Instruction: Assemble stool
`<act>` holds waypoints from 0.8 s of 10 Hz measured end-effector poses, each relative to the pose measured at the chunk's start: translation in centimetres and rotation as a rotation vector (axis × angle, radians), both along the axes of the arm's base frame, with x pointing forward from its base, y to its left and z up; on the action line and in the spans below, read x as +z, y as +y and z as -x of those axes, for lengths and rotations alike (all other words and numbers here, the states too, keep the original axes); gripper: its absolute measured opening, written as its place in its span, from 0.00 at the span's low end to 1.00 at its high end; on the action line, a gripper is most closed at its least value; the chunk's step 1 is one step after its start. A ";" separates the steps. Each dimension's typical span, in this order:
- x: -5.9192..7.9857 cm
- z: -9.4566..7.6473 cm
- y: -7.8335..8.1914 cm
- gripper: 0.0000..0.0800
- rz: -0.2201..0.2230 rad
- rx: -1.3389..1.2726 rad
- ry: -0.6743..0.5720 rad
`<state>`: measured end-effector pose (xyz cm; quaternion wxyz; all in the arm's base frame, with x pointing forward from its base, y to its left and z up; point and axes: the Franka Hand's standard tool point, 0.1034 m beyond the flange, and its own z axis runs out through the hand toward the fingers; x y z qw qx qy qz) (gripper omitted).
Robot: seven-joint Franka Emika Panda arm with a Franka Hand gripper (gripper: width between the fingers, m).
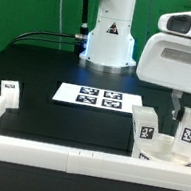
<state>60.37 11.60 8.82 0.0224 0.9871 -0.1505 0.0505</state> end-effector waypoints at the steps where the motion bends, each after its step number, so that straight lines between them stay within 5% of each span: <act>1: -0.1 0.0 -0.1 0.42 -0.034 -0.147 -0.011; 5: -0.3 0.0 -0.4 0.42 -0.144 -0.651 -0.025; 8: -0.3 0.1 -0.5 0.43 -0.179 -0.895 -0.021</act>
Offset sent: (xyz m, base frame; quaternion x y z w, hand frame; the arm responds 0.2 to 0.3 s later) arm -0.0043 0.0081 -0.0101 0.0535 -0.0054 0.3554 0.9332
